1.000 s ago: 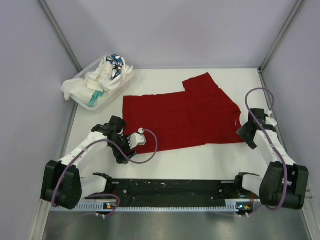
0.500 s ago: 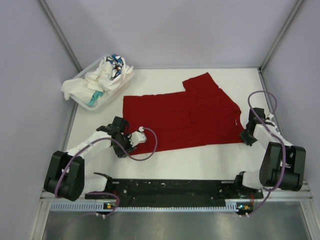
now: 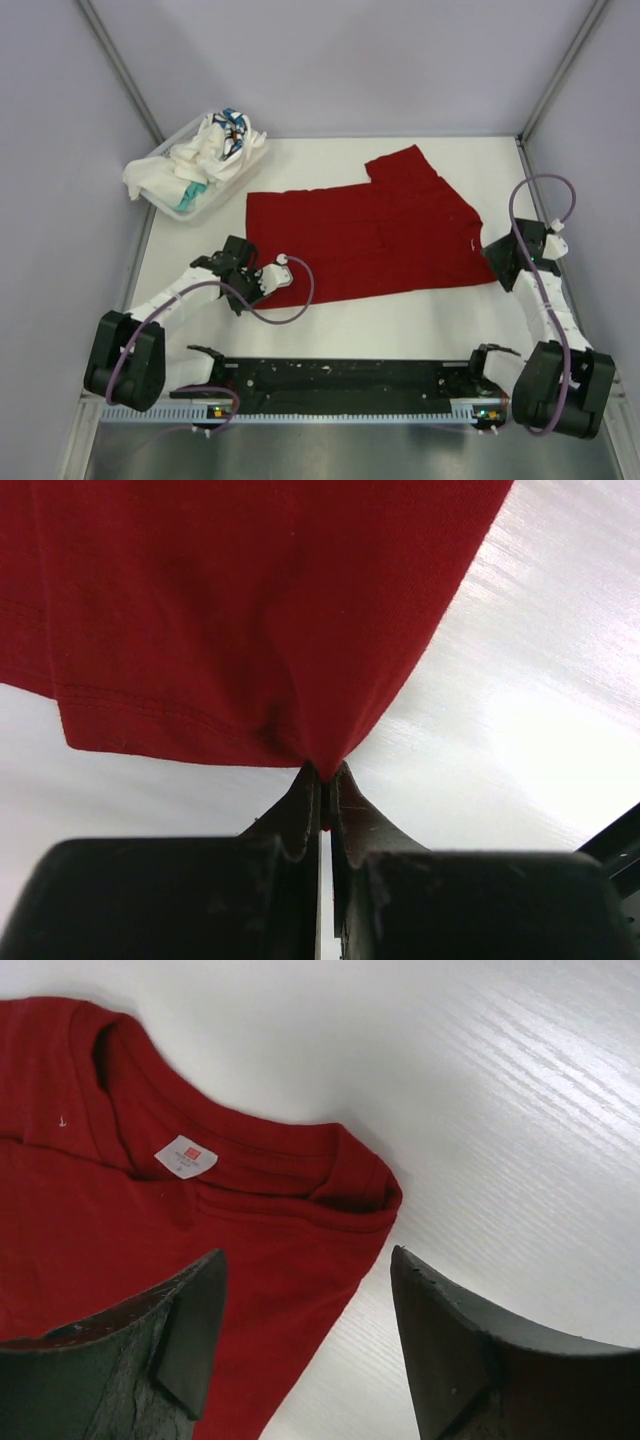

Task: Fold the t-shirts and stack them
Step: Fold the flattened tshirt in 1/3 of the way

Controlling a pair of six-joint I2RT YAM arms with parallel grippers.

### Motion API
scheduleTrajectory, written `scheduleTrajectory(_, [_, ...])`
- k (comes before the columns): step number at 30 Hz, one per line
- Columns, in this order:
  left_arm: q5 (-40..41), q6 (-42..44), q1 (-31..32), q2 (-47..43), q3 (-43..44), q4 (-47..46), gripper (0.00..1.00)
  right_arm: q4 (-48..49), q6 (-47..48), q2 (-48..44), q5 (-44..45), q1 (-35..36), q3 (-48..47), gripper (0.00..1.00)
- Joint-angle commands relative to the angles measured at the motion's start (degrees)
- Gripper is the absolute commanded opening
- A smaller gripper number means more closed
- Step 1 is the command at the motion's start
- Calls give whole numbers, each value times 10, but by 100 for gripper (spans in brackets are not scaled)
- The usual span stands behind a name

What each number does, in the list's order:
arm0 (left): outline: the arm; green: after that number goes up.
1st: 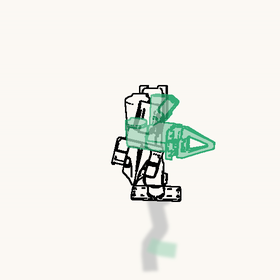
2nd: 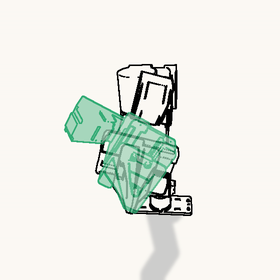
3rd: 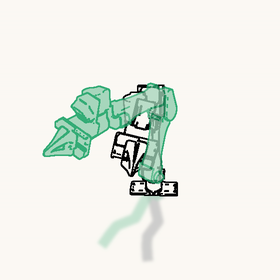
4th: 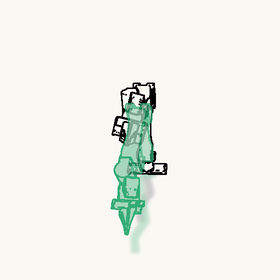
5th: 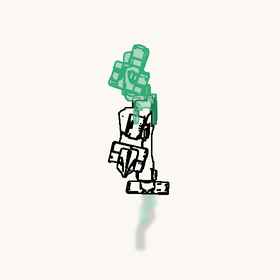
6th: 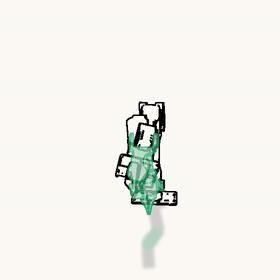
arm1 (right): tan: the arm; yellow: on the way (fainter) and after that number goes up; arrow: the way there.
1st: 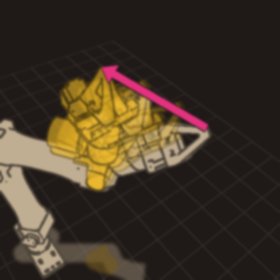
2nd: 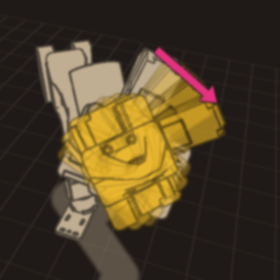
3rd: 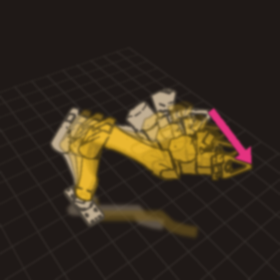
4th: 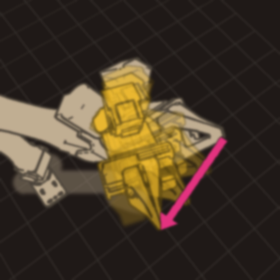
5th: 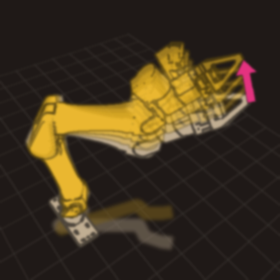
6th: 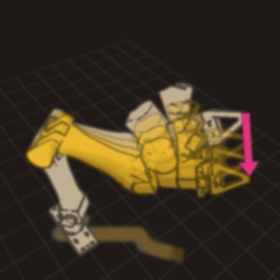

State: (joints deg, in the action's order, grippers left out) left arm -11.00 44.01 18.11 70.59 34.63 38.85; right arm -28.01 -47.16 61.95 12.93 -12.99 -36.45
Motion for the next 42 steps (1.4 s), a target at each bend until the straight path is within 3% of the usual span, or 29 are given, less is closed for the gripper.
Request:
scheduleTrajectory(1, [1, -6, -1, -14, 5, 3, 0, 74, 0, 31, -44, -7, 16, 66])
scheduleTrajectory(3, [2, -7, -1, -14, 7, 7, 0, 72, -1, 89, -46, -7, -7, 65])
scheduleTrajectory(6, [7, -4, -1, -19, 6, 14, 0, 60, -1, 177, -57, -6, -37, 54])
scheduleTrajectory(8, [15, 1, -2, -19, 3, 25, 0, 54, -7, 217, -53, -9, -47, 35])
scheduleTrajectory(10, [22, 10, -3, -23, 2, 36, 0, 42, -7, 235, -48, -16, -48, 8])
scheduleTrajectory(11, [24, 15, -2, -26, 3, 44, 0, 31, -10, 233, -41, -23, -45, 3])
scheduleTrajectory(15, [-1, 41, -2, -45, 6, 84, 0, 0, -35, 156, -26, -73, 0, 0])
scheduleTrajectory(19, [-52, 73, -2, -50, 21, 153, 0, -43, -85, 9, -14, -119, 53, 0])
scheduleTrajectory(25, [-90, 126, 2, -77, 37, 242, 0, -170, -108, -157, 61, -127, 53, 0])
scheduleTrajectory(36, [-85, 152, 4, -90, 53, 301, 1, -279, -189, -207, 74, -130, 53, 0])
scheduleTrajectory(37, [-86, 151, 4, -90, 53, 303, 13, -280, -189, -208, 69, -130, 49, 8])
scheduleTrajectory(38, [-84, 151, 4, -89, 54, 302, 26, -282, -186, -207, 62, -130, 45, 26])
scheduleTrajectory(40, [-83, 157, 4, -83, 62, 316, 46, -283, -173, -206, 54, -130, 31, 76])
scheduleTrajectory(42, [-77, 153, 3, -78, 82, 320, 50, -282, -153, -206, 54, -131, 2, 94])
